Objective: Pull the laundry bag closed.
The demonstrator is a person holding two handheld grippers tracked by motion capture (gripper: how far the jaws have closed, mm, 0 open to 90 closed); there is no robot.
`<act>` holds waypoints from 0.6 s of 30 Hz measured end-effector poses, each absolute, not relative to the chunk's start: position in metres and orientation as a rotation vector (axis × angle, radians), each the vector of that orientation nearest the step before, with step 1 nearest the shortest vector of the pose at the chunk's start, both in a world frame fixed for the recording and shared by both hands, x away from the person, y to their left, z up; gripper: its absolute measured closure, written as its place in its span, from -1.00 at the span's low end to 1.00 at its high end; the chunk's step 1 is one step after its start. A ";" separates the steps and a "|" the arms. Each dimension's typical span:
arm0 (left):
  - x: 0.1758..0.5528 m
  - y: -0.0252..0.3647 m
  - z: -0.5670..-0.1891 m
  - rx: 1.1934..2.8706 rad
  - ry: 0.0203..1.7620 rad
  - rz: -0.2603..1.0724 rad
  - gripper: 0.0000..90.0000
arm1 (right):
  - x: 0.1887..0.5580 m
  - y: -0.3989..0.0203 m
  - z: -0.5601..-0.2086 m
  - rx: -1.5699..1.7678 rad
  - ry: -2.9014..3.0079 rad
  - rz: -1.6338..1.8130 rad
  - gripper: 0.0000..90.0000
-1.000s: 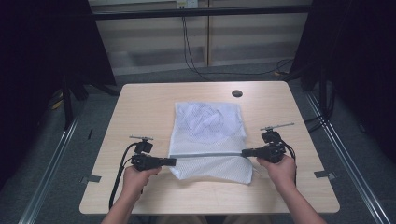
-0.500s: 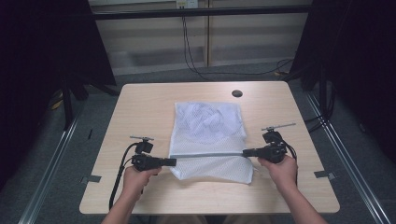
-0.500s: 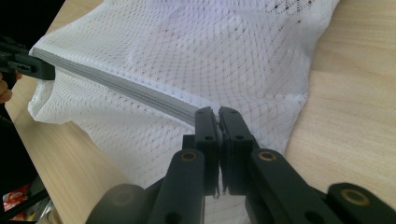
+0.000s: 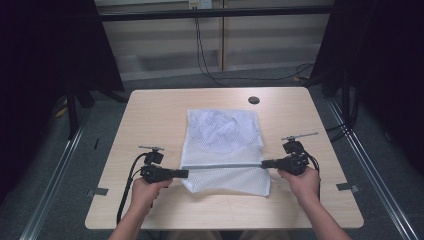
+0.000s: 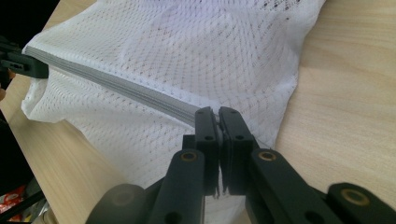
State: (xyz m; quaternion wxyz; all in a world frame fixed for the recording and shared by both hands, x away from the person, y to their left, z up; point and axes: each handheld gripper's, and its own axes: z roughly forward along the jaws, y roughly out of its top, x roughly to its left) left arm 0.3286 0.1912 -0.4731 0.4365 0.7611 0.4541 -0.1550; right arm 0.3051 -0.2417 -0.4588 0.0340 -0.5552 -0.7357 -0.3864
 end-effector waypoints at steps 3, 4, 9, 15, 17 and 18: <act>0.328 0.191 -0.473 1.893 1.127 -0.389 0.96 | 0.305 -0.242 -0.459 -1.709 -2.260 -1.191 0.93; 0.328 0.191 -0.473 1.893 1.127 -0.391 0.96 | 0.305 -0.242 -0.459 -1.711 -2.259 -1.190 0.93; 0.328 0.191 -0.473 1.891 1.130 -0.391 0.96 | 0.306 -0.242 -0.459 -1.711 -2.260 -1.189 0.93; 0.328 0.191 -0.473 1.893 1.124 -0.393 0.96 | 0.306 -0.242 -0.460 -1.712 -2.258 -1.188 0.93; 0.328 0.191 -0.473 1.894 1.125 -0.393 0.96 | 0.306 -0.242 -0.459 -1.712 -2.259 -1.187 0.93; 0.328 0.191 -0.472 1.888 1.129 -0.398 0.96 | 0.306 -0.243 -0.460 -1.710 -2.259 -1.188 0.93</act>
